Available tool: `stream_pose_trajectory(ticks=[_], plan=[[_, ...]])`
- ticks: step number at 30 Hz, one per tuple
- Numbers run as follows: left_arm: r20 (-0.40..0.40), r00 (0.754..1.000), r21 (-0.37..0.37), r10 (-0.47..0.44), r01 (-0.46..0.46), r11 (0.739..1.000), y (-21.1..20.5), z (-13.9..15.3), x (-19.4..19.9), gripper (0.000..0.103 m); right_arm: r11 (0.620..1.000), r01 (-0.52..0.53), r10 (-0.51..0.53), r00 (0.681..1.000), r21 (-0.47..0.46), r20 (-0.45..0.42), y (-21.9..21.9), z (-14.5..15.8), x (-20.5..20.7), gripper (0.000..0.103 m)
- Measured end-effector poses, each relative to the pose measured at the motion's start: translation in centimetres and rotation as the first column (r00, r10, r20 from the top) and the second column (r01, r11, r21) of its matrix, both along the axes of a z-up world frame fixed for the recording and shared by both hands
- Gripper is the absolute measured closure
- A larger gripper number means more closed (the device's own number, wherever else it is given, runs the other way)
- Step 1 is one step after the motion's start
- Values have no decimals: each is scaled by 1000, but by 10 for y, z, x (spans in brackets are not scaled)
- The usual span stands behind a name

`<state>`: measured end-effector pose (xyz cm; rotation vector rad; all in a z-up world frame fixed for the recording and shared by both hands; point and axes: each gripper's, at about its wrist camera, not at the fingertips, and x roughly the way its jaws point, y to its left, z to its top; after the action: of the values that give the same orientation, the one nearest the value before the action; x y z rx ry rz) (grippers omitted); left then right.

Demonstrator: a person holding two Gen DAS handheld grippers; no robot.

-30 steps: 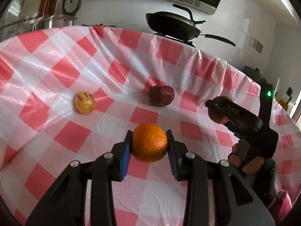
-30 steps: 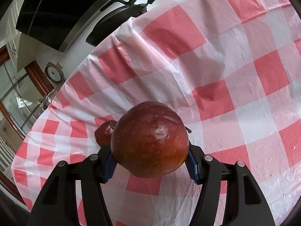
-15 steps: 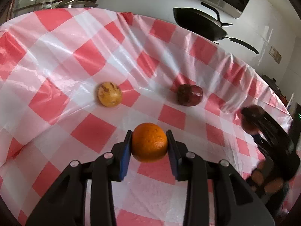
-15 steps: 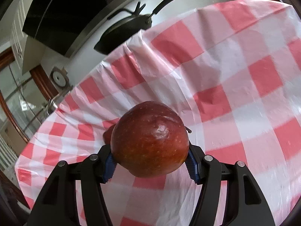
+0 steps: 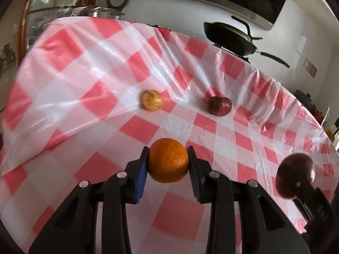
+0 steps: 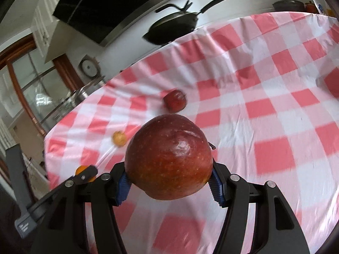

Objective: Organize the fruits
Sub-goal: 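Carry the orange and red apple into the white box and open both tools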

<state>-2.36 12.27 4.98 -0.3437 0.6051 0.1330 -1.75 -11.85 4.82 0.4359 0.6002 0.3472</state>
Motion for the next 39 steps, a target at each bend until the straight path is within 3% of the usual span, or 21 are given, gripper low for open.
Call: stream_pose_trajectory(ticks=[2,11,17,20,26,28,32,35,39], plan=[[15,1000,-16,12,-11,1000,9,2,-19,67,1000,-22,21,1000,6,1,6,2,-15,42],[44,998,62,39,-42,997,49,9,-109,67,984,-175,175,984,-21,16,47,8,-78,42],[35,996,129,85,-88,988,84,8,-166,67,951,-301,303,953,-66,22,88,9,-108,42],[22,991,132,131,-133,982,107,2,-197,67,917,-385,388,922,-106,9,114,7,-129,42],[-2,971,182,238,-234,955,148,-7,-250,67,793,-563,586,809,-230,39,175,15,-186,42],[-14,965,191,264,-256,948,160,-11,-262,67,739,-618,651,757,-269,49,195,19,-206,42],[-53,944,177,325,-311,934,188,-25,-286,67,618,-712,762,646,-333,34,231,20,-242,42],[-80,927,161,366,-351,923,204,-39,-302,67,504,-787,839,544,-356,-15,259,12,-268,42],[-118,909,142,399,-382,913,220,-58,-315,67,373,-843,892,441,-388,-99,286,-7,-290,42]])
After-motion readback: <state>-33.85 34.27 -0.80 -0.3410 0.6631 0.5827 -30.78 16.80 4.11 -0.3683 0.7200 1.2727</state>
